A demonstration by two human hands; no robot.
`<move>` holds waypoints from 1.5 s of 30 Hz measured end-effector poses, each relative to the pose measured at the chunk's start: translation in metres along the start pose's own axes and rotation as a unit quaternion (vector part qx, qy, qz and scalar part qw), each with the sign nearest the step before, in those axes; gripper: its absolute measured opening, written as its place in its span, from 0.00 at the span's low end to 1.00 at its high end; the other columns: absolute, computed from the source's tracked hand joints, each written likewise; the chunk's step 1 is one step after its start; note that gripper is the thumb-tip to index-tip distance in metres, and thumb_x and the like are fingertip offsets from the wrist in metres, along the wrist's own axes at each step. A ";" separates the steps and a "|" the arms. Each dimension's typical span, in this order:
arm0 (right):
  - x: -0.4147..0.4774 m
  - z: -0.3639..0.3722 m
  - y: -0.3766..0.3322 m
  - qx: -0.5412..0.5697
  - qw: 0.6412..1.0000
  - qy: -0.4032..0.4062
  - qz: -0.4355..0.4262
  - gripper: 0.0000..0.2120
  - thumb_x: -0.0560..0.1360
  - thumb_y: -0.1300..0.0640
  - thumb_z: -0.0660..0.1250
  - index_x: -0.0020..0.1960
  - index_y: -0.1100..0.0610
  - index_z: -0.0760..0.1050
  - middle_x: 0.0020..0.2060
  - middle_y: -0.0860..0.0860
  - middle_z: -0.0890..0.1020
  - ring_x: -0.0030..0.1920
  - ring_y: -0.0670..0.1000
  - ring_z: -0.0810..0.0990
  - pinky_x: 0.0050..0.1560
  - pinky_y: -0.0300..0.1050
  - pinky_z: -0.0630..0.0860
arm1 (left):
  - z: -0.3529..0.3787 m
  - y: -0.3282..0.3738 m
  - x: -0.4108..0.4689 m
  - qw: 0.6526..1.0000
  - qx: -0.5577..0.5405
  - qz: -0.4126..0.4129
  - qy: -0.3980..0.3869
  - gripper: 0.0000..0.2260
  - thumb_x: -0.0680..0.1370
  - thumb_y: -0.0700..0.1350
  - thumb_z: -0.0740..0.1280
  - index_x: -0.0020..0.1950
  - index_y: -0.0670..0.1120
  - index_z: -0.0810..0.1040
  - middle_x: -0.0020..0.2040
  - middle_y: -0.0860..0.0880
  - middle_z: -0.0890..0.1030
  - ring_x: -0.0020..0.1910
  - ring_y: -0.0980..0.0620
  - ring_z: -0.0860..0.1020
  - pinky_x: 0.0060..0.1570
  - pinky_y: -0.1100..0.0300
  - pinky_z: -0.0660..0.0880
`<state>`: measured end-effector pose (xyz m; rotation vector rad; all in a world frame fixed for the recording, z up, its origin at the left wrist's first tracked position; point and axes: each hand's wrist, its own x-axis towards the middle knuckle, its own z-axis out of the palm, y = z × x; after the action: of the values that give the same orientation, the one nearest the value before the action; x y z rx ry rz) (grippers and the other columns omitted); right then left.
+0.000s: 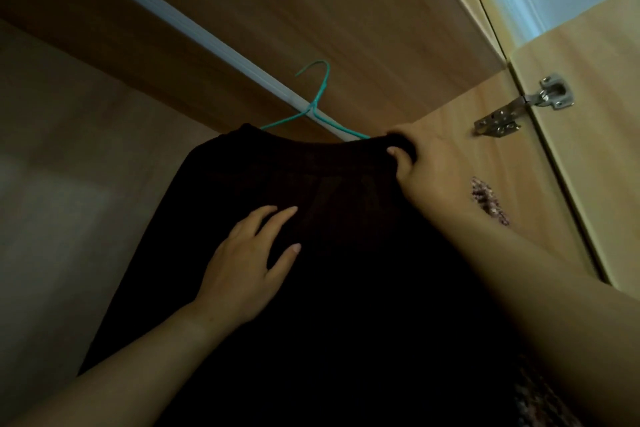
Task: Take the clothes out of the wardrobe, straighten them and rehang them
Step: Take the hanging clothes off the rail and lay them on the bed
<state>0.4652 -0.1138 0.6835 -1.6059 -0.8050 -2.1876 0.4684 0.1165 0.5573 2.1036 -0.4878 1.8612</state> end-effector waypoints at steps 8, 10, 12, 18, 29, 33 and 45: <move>-0.072 -0.032 -0.001 0.040 0.998 -0.045 -0.002 0.12 0.73 0.58 0.66 0.56 0.51 0.79 0.51 0.50 0.83 0.53 0.51 0.79 0.56 0.39 0.70 | -0.025 0.010 -0.047 0.995 0.075 0.065 0.002 0.29 0.73 0.66 0.54 0.72 0.58 0.64 0.71 0.52 0.67 0.69 0.51 0.65 0.67 0.49 0.65; -0.097 -0.038 -0.005 0.045 0.996 -0.074 0.021 0.12 0.73 0.55 0.66 0.56 0.48 0.78 0.51 0.49 0.82 0.53 0.52 0.79 0.55 0.46 0.74 | -0.031 0.014 -0.063 0.996 0.071 0.061 0.011 0.27 0.74 0.64 0.55 0.71 0.55 0.67 0.70 0.51 0.68 0.68 0.50 0.67 0.67 0.49 0.64; -0.124 -0.044 -0.012 0.065 0.993 -0.093 0.042 0.12 0.73 0.55 0.66 0.56 0.47 0.78 0.51 0.48 0.82 0.53 0.52 0.79 0.54 0.46 0.74 | -0.038 0.015 -0.075 0.996 0.074 0.046 0.022 0.26 0.75 0.62 0.55 0.70 0.53 0.68 0.69 0.50 0.68 0.68 0.49 0.67 0.66 0.51 0.63; -0.195 -0.071 -0.036 0.139 0.981 -0.117 0.069 0.12 0.73 0.57 0.68 0.56 0.48 0.79 0.50 0.46 0.82 0.51 0.47 0.78 0.53 0.35 0.69 | -0.059 0.010 -0.123 0.994 0.111 -0.002 0.007 0.26 0.76 0.60 0.53 0.70 0.50 0.68 0.69 0.47 0.68 0.68 0.47 0.66 0.66 0.52 0.61; -0.280 -0.152 -0.092 0.144 0.968 -0.190 0.082 0.12 0.75 0.53 0.64 0.58 0.48 0.77 0.49 0.47 0.81 0.50 0.44 0.78 0.54 0.33 0.70 | -0.096 0.007 -0.199 0.986 0.129 -0.002 -0.109 0.24 0.74 0.66 0.51 0.62 0.53 0.69 0.50 0.47 0.77 0.49 0.44 0.75 0.41 0.54 0.71; -0.321 -0.188 -0.112 0.063 0.944 -0.313 0.087 0.18 0.77 0.46 0.55 0.65 0.48 0.70 0.53 0.49 0.77 0.52 0.48 0.76 0.56 0.32 0.68 | -0.096 0.022 -0.249 0.995 -0.015 -0.037 -0.092 0.15 0.74 0.63 0.54 0.50 0.57 0.71 0.42 0.53 0.81 0.38 0.48 0.79 0.30 0.60 0.65; -0.413 -0.359 -0.172 -0.073 0.928 -0.325 0.170 0.16 0.78 0.46 0.57 0.63 0.46 0.73 0.47 0.48 0.74 0.44 0.44 0.75 0.45 0.38 0.72 | -0.090 0.137 -0.351 0.988 -0.100 0.011 -0.118 0.14 0.78 0.54 0.59 0.45 0.48 0.80 0.35 0.49 0.77 0.33 0.47 0.76 0.28 0.58 0.66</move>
<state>0.2276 -0.2258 0.1735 -2.3868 -0.4625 -1.5029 0.2899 0.0528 0.2194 2.1961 -0.7223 1.5082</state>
